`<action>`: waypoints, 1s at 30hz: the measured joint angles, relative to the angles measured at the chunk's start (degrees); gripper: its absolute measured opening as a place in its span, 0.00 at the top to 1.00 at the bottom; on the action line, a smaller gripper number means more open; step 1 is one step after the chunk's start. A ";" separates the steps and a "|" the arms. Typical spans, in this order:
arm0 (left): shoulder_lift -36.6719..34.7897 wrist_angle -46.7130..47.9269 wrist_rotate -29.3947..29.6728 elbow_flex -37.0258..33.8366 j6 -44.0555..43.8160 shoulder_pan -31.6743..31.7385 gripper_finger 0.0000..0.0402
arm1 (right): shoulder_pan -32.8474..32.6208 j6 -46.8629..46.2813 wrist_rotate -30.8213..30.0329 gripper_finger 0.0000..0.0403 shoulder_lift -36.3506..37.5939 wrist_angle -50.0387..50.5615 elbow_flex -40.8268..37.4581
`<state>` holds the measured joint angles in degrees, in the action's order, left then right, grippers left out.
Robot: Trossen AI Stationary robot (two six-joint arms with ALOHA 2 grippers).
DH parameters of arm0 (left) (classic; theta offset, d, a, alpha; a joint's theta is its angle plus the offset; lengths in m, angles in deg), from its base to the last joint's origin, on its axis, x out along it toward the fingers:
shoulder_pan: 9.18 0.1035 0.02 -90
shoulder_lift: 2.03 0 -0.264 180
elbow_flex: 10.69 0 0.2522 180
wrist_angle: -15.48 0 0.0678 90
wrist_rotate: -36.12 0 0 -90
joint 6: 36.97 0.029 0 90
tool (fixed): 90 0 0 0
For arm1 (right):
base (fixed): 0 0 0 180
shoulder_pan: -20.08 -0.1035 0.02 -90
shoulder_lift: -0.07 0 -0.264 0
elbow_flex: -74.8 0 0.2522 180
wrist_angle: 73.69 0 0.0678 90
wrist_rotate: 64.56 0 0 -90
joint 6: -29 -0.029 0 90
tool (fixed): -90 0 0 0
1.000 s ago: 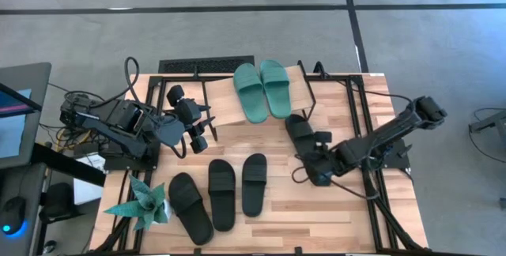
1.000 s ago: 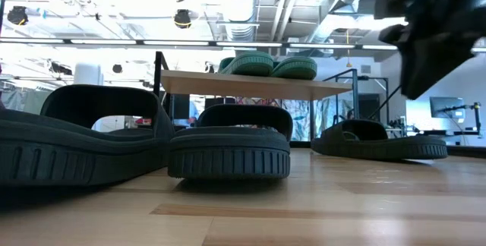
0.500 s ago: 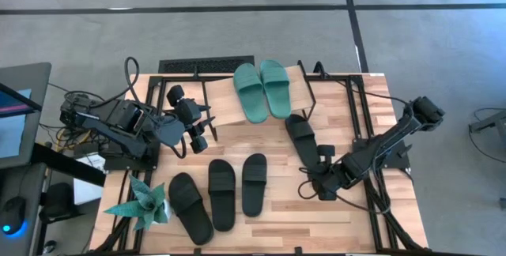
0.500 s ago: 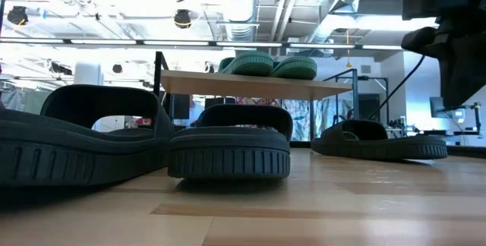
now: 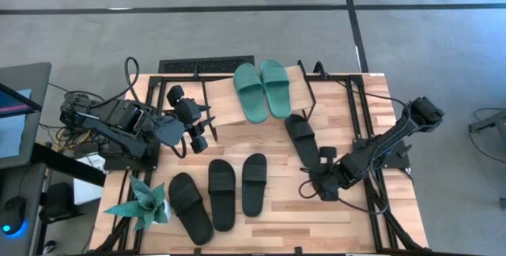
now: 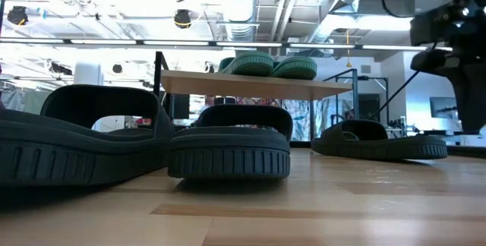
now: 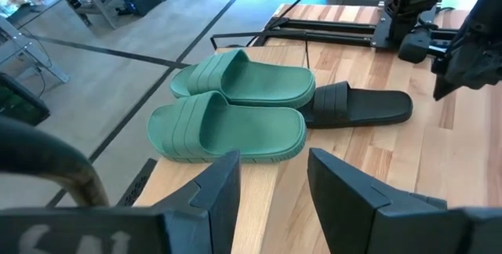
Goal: Pick and place slides into the shelf
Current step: Put the black slide under the shelf
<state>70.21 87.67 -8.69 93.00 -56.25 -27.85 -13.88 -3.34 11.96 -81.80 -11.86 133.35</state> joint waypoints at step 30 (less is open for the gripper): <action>0.00 -0.04 -1.31 0.00 -1.51 -0.03 0.65 | 11.94 11.40 3.57 1.00 0.00 -5.23 -1.15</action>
<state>70.21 87.63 -10.01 93.00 -57.76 -27.89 -1.94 8.06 15.53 -81.80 -17.10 132.20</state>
